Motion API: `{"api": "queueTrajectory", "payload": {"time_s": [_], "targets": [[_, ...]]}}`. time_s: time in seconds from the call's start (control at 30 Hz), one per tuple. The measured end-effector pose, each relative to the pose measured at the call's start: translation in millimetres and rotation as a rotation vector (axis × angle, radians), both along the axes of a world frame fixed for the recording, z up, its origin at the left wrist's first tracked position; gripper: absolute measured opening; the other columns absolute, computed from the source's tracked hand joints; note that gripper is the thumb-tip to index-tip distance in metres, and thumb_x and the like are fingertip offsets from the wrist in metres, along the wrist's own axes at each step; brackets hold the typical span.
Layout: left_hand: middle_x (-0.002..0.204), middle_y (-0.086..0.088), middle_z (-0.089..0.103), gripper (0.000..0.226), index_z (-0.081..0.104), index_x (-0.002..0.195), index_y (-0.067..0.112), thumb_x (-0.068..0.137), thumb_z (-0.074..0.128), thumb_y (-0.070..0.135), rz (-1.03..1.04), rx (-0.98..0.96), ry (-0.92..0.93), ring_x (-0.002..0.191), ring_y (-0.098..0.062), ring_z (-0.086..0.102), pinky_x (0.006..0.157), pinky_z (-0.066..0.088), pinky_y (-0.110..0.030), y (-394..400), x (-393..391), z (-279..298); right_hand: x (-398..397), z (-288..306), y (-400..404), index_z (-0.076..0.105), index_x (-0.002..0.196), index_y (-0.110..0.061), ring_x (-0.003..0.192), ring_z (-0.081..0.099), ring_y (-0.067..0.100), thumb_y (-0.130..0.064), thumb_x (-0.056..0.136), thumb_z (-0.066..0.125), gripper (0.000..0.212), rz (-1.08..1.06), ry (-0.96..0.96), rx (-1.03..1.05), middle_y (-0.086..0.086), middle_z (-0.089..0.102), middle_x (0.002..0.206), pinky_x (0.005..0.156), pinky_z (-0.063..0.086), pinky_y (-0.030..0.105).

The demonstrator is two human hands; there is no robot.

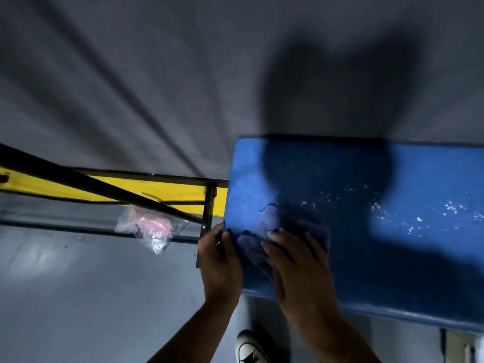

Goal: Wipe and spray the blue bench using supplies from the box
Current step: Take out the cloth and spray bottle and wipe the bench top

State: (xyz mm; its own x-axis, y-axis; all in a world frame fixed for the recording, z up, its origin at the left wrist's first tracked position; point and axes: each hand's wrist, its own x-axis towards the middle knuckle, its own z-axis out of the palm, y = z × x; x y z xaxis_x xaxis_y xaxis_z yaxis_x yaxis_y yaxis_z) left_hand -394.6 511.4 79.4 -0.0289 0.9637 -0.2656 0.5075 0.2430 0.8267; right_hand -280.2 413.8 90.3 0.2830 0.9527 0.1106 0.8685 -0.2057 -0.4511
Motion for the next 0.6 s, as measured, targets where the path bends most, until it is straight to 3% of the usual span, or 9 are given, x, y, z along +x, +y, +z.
{"api": "queueTrajectory", "payload": {"time_s": [0.07,0.17,0.33,0.43,0.53,0.6], "targets": [[0.096,0.002,0.069,0.027,0.07,0.093,0.028,0.104,0.049,0.015,0.06,-0.021,-0.07,0.09,0.001,0.064,0.073,0.045,-0.009,4.2,-0.4,4.1,-5.7,6.3,1.6,0.073,0.106,-0.022,0.138,0.054,0.021,-0.021,0.078,0.06,0.031,0.091,0.02,0.071,-0.003,0.065,0.137,0.115,0.036,0.057],[0.09,-0.002,0.074,0.026,0.074,0.089,0.018,0.102,0.052,0.023,0.173,-0.129,-0.141,0.089,-0.019,0.068,0.069,0.048,-0.027,11.9,-2.7,5.8,-13.9,2.3,-0.3,0.074,0.113,-0.023,0.149,0.04,0.028,-0.034,0.087,0.06,0.032,0.041,-0.02,0.032,0.007,0.053,0.153,0.116,0.026,0.069],[0.085,0.004,0.076,0.023,0.076,0.085,0.025,0.099,0.057,0.027,0.228,-0.163,-0.138,0.087,-0.018,0.07,0.078,0.055,-0.037,15.7,-1.2,3.1,-24.6,-12.9,8.1,0.062,0.137,-0.034,0.151,0.031,0.04,-0.049,0.093,0.048,0.049,0.02,-0.197,-0.198,0.007,0.042,0.161,0.114,0.021,0.075],[0.081,0.006,0.076,0.028,0.076,0.08,0.029,0.1,0.056,0.025,0.245,-0.17,-0.145,0.082,-0.014,0.071,0.071,0.053,-0.033,14.4,1.5,2.3,-24.8,-16.6,16.7,0.056,0.143,-0.036,0.152,0.03,0.041,-0.052,0.09,0.048,0.055,0.046,-0.261,-0.267,0.007,0.039,0.163,0.116,0.016,0.075],[0.094,0.006,0.077,0.025,0.077,0.093,0.028,0.101,0.054,0.025,0.25,-0.156,-0.141,0.092,-0.015,0.071,0.079,0.055,-0.035,13.5,4.1,3.3,-20.3,-19.7,29.8,0.052,0.145,-0.036,0.153,0.028,0.041,-0.052,0.088,0.056,0.06,0.059,-0.283,-0.297,0.007,0.036,0.165,0.115,0.017,0.075],[0.098,0.006,0.075,0.023,0.075,0.098,0.026,0.102,0.053,0.022,0.254,-0.152,-0.136,0.094,-0.012,0.069,0.077,0.052,-0.028,13.0,5.4,3.9,-17.2,-20.5,44.3,0.05,0.146,-0.034,0.154,0.025,0.041,-0.052,0.09,0.055,0.059,0.063,-0.273,-0.305,0.007,0.032,0.166,0.115,0.018,0.075]]}}
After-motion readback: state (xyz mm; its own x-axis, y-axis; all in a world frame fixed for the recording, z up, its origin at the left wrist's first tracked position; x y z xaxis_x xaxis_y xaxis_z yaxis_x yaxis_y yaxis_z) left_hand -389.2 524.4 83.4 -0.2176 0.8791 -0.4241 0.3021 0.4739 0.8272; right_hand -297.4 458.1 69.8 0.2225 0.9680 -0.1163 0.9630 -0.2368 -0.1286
